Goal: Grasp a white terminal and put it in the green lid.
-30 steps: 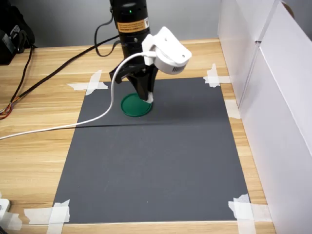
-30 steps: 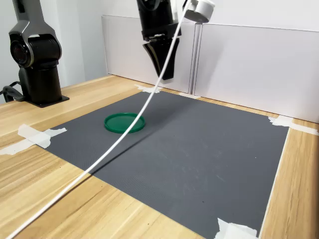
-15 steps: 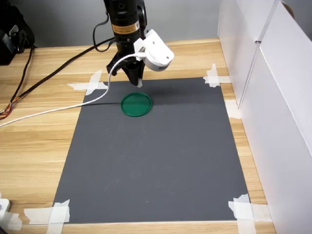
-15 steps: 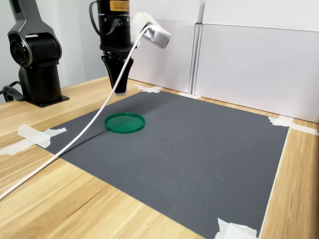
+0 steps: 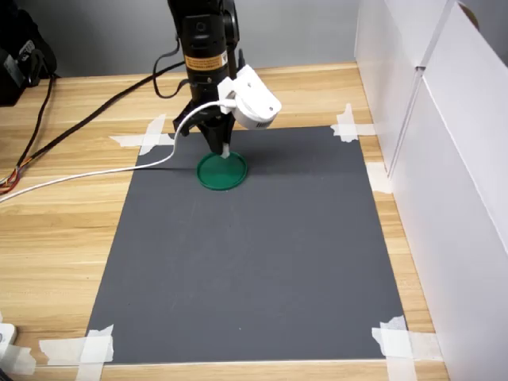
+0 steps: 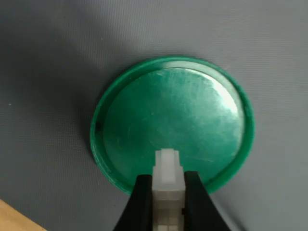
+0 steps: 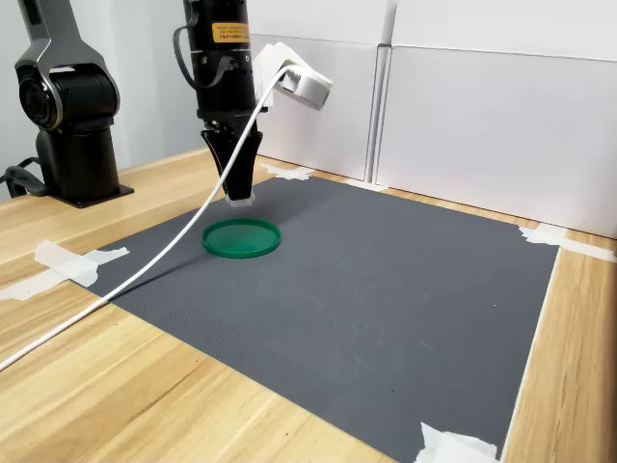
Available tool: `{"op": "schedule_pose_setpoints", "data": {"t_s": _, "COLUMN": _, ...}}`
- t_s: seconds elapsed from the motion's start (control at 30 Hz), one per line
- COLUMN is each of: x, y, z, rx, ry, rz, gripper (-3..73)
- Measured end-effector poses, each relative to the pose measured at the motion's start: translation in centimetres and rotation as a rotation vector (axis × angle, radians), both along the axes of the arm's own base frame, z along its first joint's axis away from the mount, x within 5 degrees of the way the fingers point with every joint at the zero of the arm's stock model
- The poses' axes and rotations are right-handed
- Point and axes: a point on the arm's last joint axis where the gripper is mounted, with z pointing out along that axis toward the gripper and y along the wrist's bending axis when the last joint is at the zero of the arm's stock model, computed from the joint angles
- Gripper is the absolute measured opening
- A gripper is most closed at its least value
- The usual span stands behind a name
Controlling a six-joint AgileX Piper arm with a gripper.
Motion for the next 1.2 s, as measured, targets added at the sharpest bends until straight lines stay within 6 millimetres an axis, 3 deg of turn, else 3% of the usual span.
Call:
{"op": "schedule_pose_setpoints", "data": {"t_s": 0.4, "x": 0.7, "y": 0.0, "z": -1.0, "rx": -0.021, "ry": 0.006, "rz": 0.013, "gripper": 13.3}}
{"op": "schedule_pose_setpoints", "data": {"t_s": 0.5, "x": 0.8, "y": 0.0, "z": -1.4, "rx": -0.026, "ry": 0.024, "rz": 0.013, "gripper": 21.2}}
{"op": "schedule_pose_setpoints", "data": {"t_s": 0.7, "x": 0.9, "y": 0.0, "z": -1.6, "rx": -0.027, "ry": 0.031, "rz": 0.011, "gripper": 45.3}}
{"op": "schedule_pose_setpoints", "data": {"t_s": 0.83, "x": 0.9, "y": 0.0, "z": -1.4, "rx": -0.021, "ry": 0.017, "rz": 0.009, "gripper": 53.7}}
{"op": "schedule_pose_setpoints", "data": {"t_s": 1.03, "x": 0.7, "y": 0.2, "z": 1.0, "rx": 0.034, "ry": -0.145, "rz": -0.016, "gripper": 52.9}}
{"op": "schedule_pose_setpoints", "data": {"t_s": 1.13, "x": 0.3, "y": 0.3, "z": 2.6, "rx": 0.078, "ry": -0.237, "rz": -0.035, "gripper": 45.7}}
{"op": "schedule_pose_setpoints", "data": {"t_s": 1.2, "x": -0.1, "y": 0.3, "z": 3.4, "rx": 0.099, "ry": -0.272, "rz": -0.051, "gripper": 36.8}}
